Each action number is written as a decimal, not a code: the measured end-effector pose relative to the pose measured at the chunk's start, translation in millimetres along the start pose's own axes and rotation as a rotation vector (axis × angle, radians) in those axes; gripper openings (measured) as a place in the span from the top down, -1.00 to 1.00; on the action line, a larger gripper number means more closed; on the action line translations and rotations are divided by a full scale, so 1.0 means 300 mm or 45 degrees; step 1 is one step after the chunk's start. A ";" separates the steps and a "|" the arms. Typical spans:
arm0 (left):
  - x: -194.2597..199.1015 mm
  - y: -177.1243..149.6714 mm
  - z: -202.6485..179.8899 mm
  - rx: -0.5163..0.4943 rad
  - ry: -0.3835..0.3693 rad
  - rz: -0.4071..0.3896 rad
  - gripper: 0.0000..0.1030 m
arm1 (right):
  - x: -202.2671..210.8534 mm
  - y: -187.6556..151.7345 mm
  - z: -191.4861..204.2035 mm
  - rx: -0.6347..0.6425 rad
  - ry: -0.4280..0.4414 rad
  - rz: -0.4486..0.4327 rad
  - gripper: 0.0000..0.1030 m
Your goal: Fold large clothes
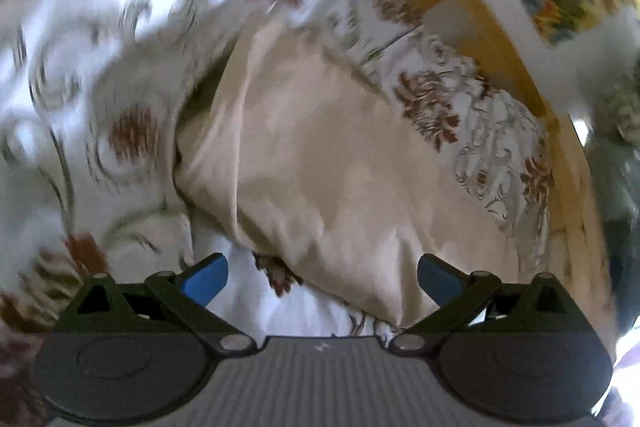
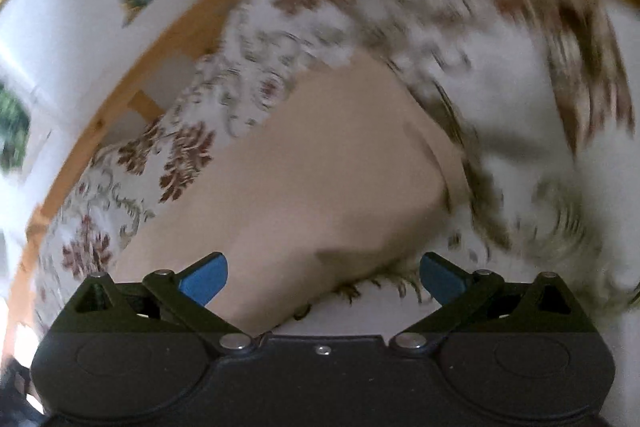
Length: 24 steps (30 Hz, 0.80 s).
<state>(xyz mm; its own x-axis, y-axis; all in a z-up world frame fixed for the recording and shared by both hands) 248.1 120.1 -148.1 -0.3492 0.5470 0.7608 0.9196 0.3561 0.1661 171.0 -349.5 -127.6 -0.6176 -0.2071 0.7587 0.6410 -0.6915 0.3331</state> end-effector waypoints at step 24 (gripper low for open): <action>0.012 0.105 0.072 0.070 -0.004 -0.286 0.87 | -0.069 0.151 -0.053 0.086 -0.106 -0.322 0.82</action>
Point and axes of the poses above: each gripper's, at about its wrist camera, not at the fingertips, and x roughly against the way its jaws point, z to its left, y to its top, the point moved 8 cm from there along -x, roughly the way its jaws point, and after that the axes turned 9 degrees about z, right-handed, at the moved point
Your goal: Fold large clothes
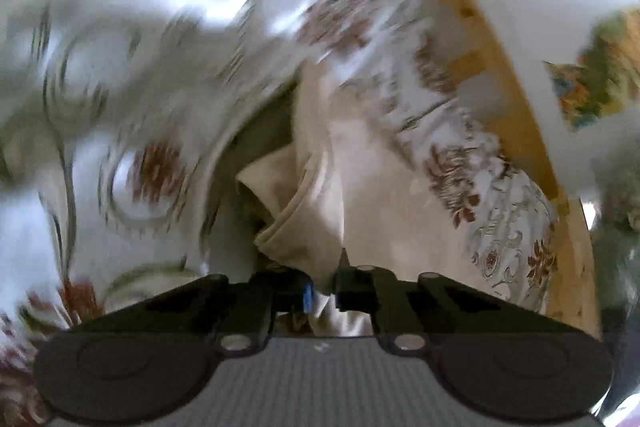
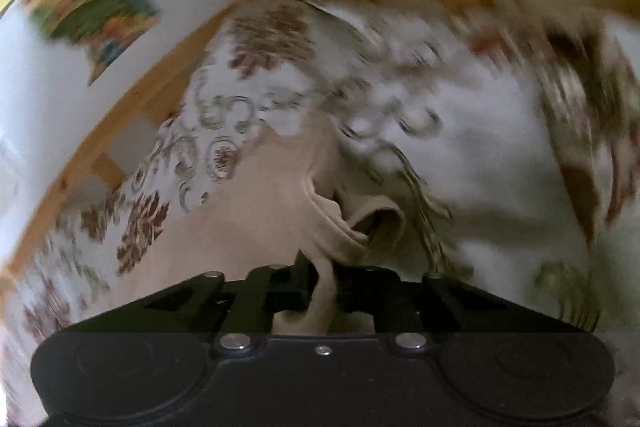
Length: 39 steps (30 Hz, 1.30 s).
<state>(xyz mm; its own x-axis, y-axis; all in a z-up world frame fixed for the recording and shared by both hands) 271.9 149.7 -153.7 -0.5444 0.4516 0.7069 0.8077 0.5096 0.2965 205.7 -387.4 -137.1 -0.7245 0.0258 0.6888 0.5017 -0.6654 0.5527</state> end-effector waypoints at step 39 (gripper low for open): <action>-0.074 -0.075 0.003 0.090 0.104 0.328 -0.97 | 0.101 -0.169 0.485 0.907 -0.135 -0.298 -0.92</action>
Point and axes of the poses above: each gripper's, at about its wrist camera, not at the fingertips, and x roughly against the way its jaws point, z to its left, y to its top, the point moved 8 cm from there along -x, roughly the way its jaws point, and after that the axes turned 9 degrees about z, right-handed, at the moved point
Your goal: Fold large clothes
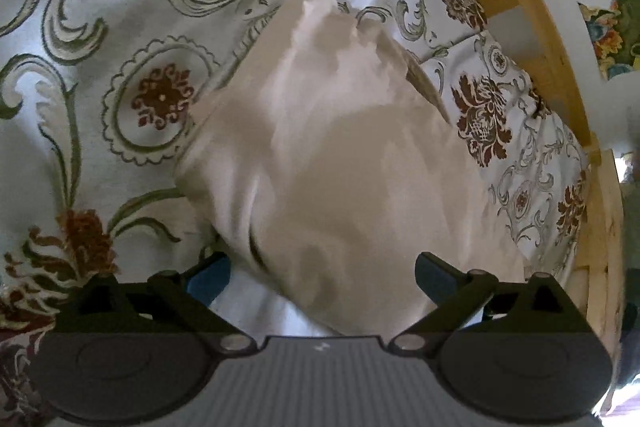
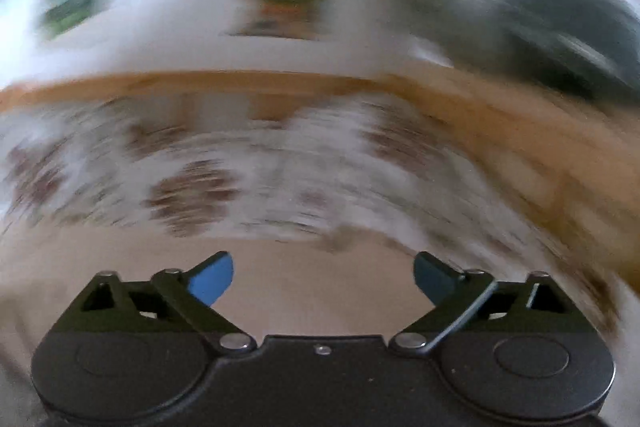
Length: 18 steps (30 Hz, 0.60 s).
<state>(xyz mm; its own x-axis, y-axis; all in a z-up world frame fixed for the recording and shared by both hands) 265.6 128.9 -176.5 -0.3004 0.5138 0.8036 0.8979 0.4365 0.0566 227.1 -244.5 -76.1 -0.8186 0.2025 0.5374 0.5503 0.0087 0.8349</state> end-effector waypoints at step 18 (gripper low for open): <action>-0.087 0.025 0.017 -0.047 -0.004 0.016 -0.99 | -0.449 -0.070 0.365 0.450 -0.050 0.021 -0.98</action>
Point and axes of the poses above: each gripper's, at about its wrist camera, not at the fingertips, and x roughly against the way its jaws point, z to its left, y to its top, the point moved 8 cm from there along -x, roughly the way its jaws point, and after that the axes turned 9 degrees about z, right-handed, at the moved point
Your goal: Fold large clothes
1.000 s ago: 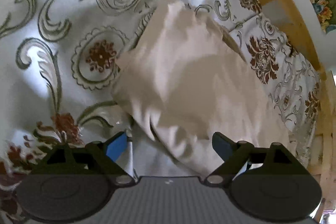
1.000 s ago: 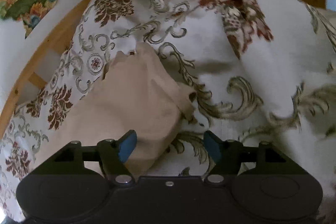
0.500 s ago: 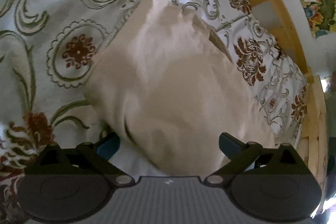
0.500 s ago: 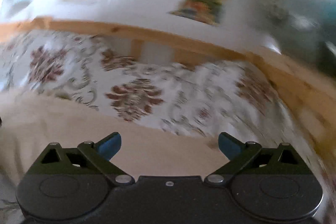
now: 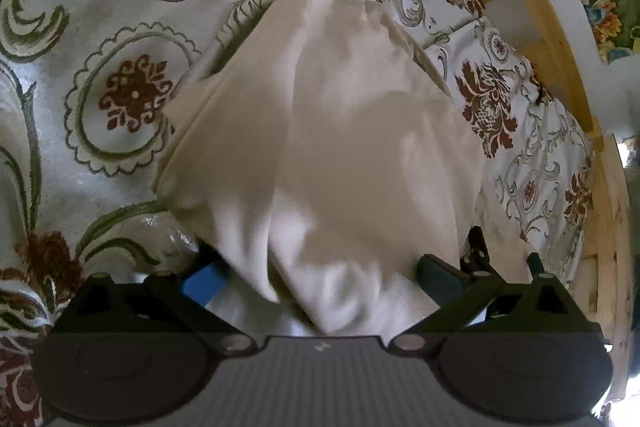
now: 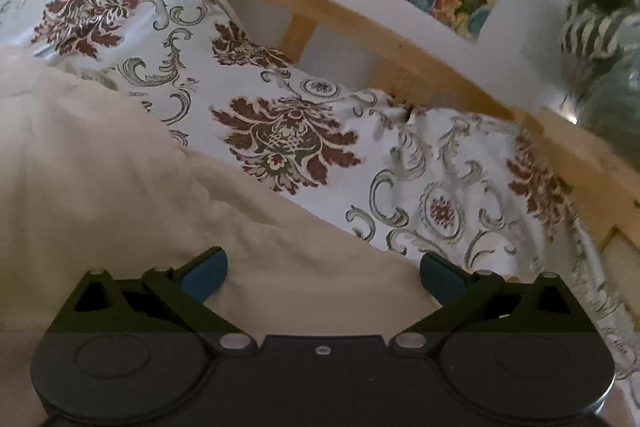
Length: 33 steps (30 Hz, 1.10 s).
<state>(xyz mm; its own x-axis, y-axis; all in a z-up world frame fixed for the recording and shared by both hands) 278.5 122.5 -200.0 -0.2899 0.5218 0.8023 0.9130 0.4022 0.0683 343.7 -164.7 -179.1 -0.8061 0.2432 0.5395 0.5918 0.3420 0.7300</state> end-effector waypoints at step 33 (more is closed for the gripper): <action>0.012 -0.006 0.021 0.055 0.014 0.046 -0.99 | 0.269 -0.162 0.036 -0.237 -0.020 0.010 -0.99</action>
<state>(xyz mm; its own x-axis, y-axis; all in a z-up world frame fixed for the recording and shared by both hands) 274.1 128.5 -201.1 -0.2532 0.5283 0.8104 0.9097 0.4150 0.0137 249.7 -151.9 -175.6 -0.8007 0.2598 0.5398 0.5877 0.1663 0.7918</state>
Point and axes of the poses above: each gripper's, at about its wrist camera, not at the fingertips, and x roughly against the way its jaws point, z to its left, y to its top, the point moved 8 cm from there along -x, roughly the way its jaws point, and after that the axes turned 9 degrees about z, right-handed, at the moved point
